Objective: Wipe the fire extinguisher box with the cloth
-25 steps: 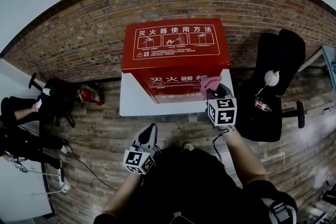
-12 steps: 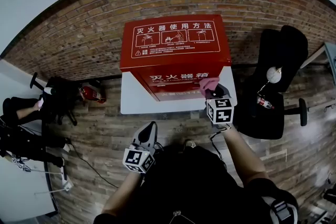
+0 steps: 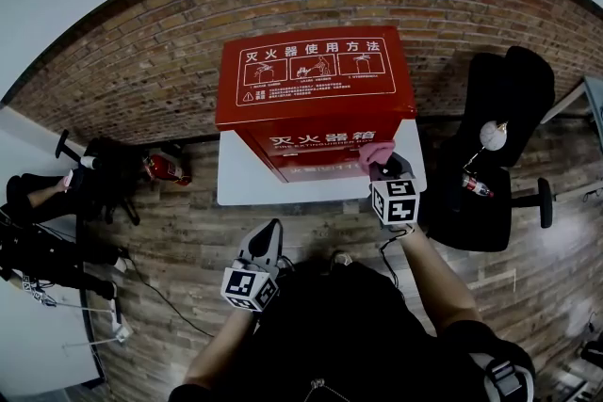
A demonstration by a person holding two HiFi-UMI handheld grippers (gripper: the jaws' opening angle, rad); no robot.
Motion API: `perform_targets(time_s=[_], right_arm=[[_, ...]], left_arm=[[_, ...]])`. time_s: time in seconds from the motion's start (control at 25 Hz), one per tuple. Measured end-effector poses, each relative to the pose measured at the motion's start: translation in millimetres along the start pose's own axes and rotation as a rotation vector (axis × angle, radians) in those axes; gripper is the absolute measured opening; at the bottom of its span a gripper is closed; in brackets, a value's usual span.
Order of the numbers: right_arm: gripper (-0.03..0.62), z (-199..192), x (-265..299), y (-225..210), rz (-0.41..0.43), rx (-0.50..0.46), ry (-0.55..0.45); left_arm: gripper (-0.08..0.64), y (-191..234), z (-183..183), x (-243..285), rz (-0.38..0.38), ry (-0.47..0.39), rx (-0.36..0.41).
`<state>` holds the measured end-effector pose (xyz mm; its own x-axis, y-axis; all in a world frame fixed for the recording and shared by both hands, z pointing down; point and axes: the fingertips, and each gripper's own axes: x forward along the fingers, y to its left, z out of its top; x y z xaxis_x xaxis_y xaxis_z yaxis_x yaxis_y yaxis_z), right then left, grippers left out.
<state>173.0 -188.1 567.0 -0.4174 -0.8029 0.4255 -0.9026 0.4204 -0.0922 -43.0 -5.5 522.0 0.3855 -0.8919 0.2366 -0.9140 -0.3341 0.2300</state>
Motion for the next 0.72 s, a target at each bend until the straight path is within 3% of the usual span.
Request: perform_targets(time_s=[0.72], right_arm=[[0.089,-34.3,11.3,-3.8,-0.016,-0.02,0.084]], left_arm=[[0.023,1.7,-5.9,-0.7,0.009,0.009,-0.01]])
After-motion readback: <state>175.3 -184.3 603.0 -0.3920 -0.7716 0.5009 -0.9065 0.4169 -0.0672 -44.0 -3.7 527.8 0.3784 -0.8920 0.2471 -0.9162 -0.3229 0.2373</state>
